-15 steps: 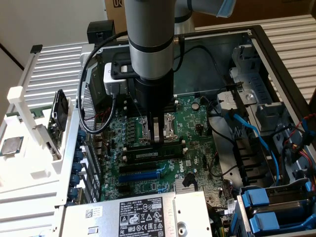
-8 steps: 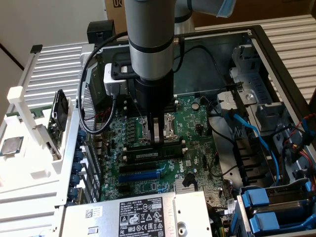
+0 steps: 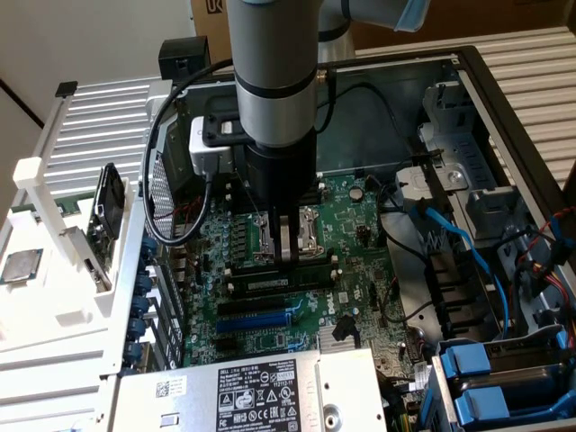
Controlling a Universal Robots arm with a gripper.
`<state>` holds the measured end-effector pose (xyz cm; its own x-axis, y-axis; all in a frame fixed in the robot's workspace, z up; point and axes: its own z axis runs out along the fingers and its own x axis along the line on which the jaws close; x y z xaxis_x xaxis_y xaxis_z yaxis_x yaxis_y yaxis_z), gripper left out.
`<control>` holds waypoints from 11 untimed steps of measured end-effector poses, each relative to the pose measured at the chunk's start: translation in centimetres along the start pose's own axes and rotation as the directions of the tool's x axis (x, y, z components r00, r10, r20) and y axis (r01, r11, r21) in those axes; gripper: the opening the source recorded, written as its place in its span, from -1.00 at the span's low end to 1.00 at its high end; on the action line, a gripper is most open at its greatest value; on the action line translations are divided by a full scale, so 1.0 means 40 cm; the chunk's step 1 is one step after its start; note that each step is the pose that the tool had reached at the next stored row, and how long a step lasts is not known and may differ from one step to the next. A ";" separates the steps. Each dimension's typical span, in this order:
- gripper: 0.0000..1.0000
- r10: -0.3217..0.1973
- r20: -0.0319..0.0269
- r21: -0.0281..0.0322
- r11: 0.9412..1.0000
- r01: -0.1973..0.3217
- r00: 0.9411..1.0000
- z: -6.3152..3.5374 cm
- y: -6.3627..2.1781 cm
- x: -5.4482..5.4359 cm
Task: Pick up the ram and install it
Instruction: 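Press down the ram until it locks into place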
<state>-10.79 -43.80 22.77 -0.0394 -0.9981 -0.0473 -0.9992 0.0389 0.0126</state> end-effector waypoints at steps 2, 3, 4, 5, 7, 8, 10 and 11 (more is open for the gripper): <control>-0.79 0.000 0.000 0.001 1.000 0.000 1.000 -0.008 0.000 -0.001; -0.79 0.000 -0.001 0.000 1.000 0.000 1.000 -0.014 0.000 0.000; -0.79 0.000 -0.001 0.000 1.000 0.000 1.000 -0.019 0.000 -0.001; -0.79 0.000 -0.001 0.000 1.000 0.000 1.000 -0.024 0.000 -0.001; -0.79 0.000 -0.001 0.000 1.000 0.000 1.000 -0.030 0.000 -0.001; -0.79 0.000 -0.001 0.000 1.000 0.000 1.000 -0.032 0.000 -0.001; -0.79 0.000 -0.001 0.000 1.000 0.000 1.000 -0.035 0.001 -0.001; -0.79 0.000 -0.001 0.000 1.000 0.000 1.000 -0.036 0.000 -0.001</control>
<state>-10.79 -43.81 24.20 -0.0394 -0.9982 -0.0463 -0.9992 0.0388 0.0130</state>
